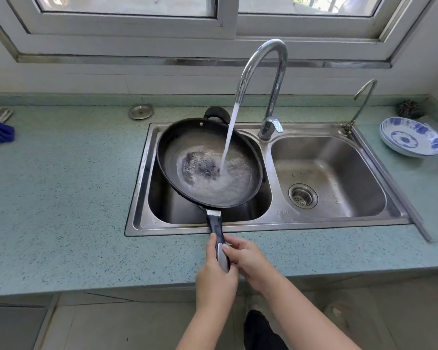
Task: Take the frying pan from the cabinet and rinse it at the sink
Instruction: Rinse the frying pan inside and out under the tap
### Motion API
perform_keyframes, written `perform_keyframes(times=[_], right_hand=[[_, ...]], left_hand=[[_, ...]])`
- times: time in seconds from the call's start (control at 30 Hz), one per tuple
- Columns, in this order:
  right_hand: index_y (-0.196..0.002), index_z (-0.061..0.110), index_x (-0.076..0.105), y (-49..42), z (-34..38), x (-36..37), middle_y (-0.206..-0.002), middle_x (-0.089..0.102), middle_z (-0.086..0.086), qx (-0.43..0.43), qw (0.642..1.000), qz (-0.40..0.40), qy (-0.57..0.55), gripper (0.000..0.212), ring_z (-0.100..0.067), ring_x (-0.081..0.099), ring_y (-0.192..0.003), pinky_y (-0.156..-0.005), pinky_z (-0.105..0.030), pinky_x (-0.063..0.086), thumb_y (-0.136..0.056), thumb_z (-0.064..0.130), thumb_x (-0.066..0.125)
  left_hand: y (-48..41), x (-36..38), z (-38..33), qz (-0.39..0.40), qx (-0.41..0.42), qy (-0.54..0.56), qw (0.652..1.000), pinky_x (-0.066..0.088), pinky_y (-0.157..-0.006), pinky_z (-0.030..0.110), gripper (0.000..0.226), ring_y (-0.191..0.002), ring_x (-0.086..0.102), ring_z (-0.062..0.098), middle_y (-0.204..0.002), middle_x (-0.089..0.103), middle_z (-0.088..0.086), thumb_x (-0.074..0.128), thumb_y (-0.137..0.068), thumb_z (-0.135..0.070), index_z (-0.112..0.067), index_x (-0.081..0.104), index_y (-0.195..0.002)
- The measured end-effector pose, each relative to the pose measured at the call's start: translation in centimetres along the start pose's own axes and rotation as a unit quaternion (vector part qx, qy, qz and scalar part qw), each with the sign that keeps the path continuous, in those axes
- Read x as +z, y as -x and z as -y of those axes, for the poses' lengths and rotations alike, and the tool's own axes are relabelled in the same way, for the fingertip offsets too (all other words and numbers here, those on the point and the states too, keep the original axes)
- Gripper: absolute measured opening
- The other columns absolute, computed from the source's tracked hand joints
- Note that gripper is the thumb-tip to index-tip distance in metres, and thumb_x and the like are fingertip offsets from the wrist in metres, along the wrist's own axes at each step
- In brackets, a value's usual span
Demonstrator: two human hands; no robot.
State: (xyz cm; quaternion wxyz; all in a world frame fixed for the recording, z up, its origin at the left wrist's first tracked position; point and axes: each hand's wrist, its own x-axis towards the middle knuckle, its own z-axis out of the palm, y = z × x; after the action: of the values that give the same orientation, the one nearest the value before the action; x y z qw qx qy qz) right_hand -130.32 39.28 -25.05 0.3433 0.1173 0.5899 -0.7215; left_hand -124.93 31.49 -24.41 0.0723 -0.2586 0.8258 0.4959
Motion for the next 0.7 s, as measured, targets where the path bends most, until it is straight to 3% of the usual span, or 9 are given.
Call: perform_keyframes(times=[0.1, 0.27, 0.47, 0.6, 0.7], right_hand=[[-0.12, 0.004, 0.057, 0.1, 0.1, -0.3, -0.088, 0.068, -0.004, 0.008, 1.0, 0.012, -0.028, 0.032, -0.01, 0.066, -0.075, -0.065, -0.017, 0.053, -0.091, -0.003, 0.046], [-0.116, 0.009, 0.06, 0.3, 0.1, -0.4, -0.083, 0.069, 0.0, 0.01, 0.999, 0.016, -0.03, 0.031, -0.007, 0.064, -0.07, -0.061, -0.016, 0.051, -0.092, -0.002, 0.045], [-0.121, 0.0, 0.057, 0.5, 0.4, -0.7, -0.095, 0.065, -0.011, -0.011, 1.0, -0.007, -0.001, 0.033, -0.016, 0.063, -0.081, -0.07, -0.019, 0.053, -0.089, -0.004, 0.049], [-0.12, -0.001, 0.057, 0.7, 0.4, -0.7, -0.097, 0.065, -0.015, -0.022, 0.999, -0.036, 0.034, 0.032, -0.017, 0.062, -0.076, -0.069, -0.021, 0.052, -0.088, -0.005, 0.051], [-0.116, 0.002, 0.06, 0.7, 0.2, -0.5, -0.081, 0.066, -0.01, -0.024, 0.997, -0.042, 0.057, 0.03, -0.011, 0.064, -0.067, -0.061, -0.016, 0.053, -0.088, -0.004, 0.052]], left_hand=[[0.3, 0.1, -0.5, -0.02, 0.016, -0.038, 0.999, 0.043, -0.066, 0.031, 0.074, -0.087, 0.064, 0.032, -0.095, 0.07, 0.013, 0.058, -0.084, -0.024, -0.034, 0.017, -0.144], [0.4, 0.2, -0.8, -0.023, 0.024, -0.072, 0.997, 0.04, -0.063, 0.031, 0.074, -0.084, 0.064, 0.033, -0.089, 0.07, 0.014, 0.057, -0.084, -0.026, -0.033, 0.015, -0.145], [0.6, 0.4, -1.0, 0.004, -0.035, 0.043, 0.998, 0.057, -0.067, 0.047, 0.069, -0.077, 0.064, 0.033, -0.081, 0.064, 0.004, 0.06, -0.079, -0.019, -0.042, 0.029, -0.136], [0.5, 1.1, -0.6, 0.006, -0.035, 0.074, 0.997, 0.057, -0.068, 0.043, 0.068, -0.077, 0.064, 0.032, -0.084, 0.065, 0.006, 0.064, -0.078, -0.02, -0.039, 0.032, -0.135], [0.2, 1.4, 0.0, 0.008, -0.031, 0.075, 0.997, 0.056, -0.069, 0.042, 0.068, -0.081, 0.064, 0.035, -0.092, 0.067, 0.01, 0.064, -0.079, -0.02, -0.037, 0.032, -0.136]])
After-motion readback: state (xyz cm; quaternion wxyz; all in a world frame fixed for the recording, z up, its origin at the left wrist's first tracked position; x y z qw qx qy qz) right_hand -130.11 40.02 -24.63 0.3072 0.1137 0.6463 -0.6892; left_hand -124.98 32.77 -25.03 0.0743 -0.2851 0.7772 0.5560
